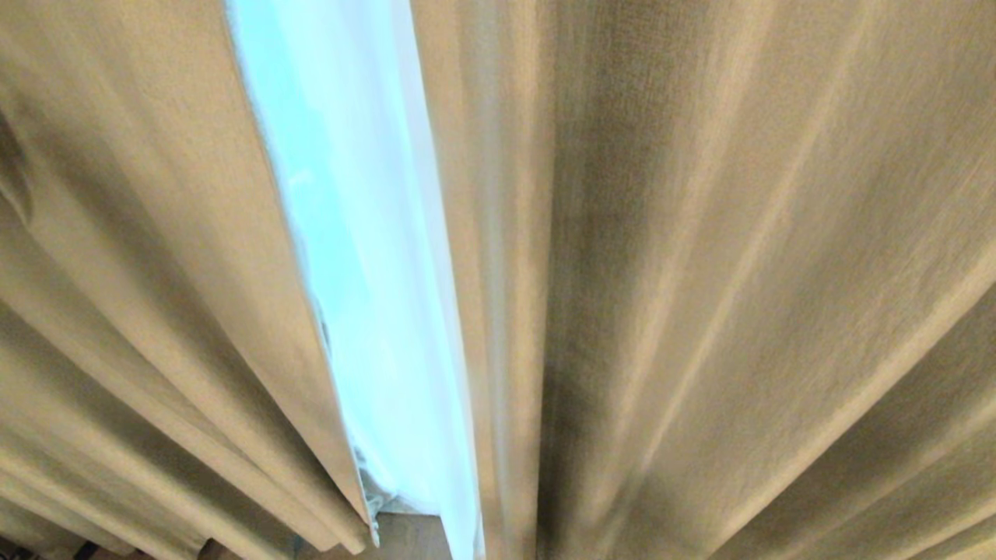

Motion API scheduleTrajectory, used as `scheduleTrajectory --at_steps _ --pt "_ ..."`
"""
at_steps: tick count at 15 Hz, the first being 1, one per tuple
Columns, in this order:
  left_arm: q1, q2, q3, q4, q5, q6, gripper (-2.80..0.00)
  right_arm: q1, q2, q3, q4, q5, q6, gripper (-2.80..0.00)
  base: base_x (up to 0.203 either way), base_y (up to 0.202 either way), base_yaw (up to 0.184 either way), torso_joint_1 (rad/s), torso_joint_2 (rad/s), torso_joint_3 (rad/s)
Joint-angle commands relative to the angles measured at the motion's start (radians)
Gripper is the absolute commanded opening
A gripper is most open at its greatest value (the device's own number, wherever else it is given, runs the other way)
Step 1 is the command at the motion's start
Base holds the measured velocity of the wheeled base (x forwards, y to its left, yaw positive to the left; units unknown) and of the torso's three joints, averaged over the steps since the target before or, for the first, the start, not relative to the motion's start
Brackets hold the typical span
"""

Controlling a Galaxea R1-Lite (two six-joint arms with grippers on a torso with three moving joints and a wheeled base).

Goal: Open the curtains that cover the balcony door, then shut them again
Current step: Pull the outer curtains open on both sides

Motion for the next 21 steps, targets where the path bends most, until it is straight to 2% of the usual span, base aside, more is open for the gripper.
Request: scheduleTrajectory --at_steps 1,12,13,16,21 --pt "0.033 0.024 0.000 0.002 -0.021 0.000 -2.80 0.001 0.000 0.000 0.000 0.000 -0.001 -2.80 0.000 0.000 0.000 0.000 0.00 0.000" --pt "0.116 0.041 0.000 0.000 -0.029 0.002 -2.80 0.000 0.000 0.000 0.000 0.000 -0.001 -2.80 0.000 0.000 0.000 0.000 0.00 0.000" --pt "0.121 0.044 -0.001 0.000 -0.038 0.002 -2.80 0.000 0.000 0.000 0.000 0.000 -0.001 -2.80 0.000 0.000 0.000 0.000 0.00 0.000" --pt "0.146 0.054 -0.006 0.000 -0.132 0.007 -2.80 0.000 0.000 0.000 0.000 0.000 -0.001 -2.80 0.000 0.000 0.000 0.000 0.00 0.000" --pt "0.169 0.070 -0.006 0.000 -0.149 0.034 -2.80 0.000 0.000 0.000 0.000 0.000 -0.001 -2.80 0.000 0.000 0.000 0.000 0.00 0.000"
